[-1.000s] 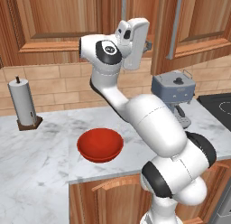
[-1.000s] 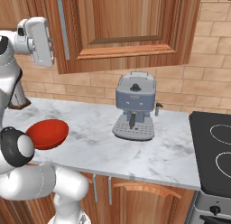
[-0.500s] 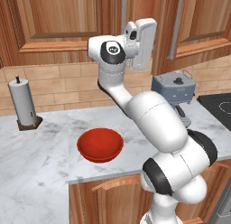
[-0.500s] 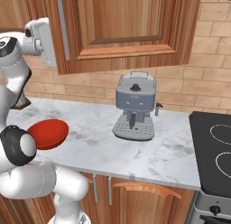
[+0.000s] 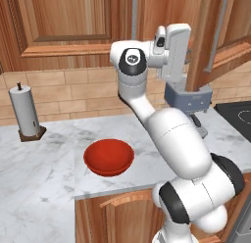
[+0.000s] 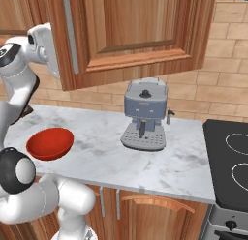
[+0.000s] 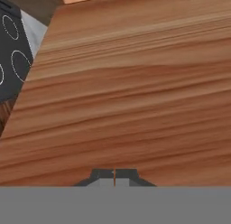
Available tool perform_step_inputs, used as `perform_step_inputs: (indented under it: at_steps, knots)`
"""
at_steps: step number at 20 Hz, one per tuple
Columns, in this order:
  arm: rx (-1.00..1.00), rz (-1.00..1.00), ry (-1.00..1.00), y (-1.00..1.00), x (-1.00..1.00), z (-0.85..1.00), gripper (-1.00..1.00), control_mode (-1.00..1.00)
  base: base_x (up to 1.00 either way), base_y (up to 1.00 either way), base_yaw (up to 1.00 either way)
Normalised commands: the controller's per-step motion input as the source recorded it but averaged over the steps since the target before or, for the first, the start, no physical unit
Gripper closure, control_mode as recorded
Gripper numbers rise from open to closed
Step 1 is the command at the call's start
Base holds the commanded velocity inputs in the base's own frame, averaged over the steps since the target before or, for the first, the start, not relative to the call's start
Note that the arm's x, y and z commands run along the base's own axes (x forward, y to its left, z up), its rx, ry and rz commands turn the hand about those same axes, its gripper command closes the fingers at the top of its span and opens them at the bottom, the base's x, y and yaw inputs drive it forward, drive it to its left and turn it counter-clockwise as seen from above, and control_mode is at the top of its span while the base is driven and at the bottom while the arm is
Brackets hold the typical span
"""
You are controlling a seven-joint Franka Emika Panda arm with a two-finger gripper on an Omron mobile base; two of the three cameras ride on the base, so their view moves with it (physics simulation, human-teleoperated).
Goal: Open the cabinet. Pick the banana and pear from the cabinet and place them into the bowl. Then close the cabinet.
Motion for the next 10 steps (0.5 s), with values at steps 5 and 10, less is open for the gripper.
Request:
perform_step_inputs:
  at_steps: [5, 10]
  knots:
    - [0.00, -0.20, 0.00, -0.60, -0.78, 0.00, 1.00, -1.00, 0.00, 0.00, 0.00]
    - [-0.01, -0.15, 0.00, -0.62, -0.61, 0.00, 1.00, -1.00, 0.00, 0.00, 0.00]
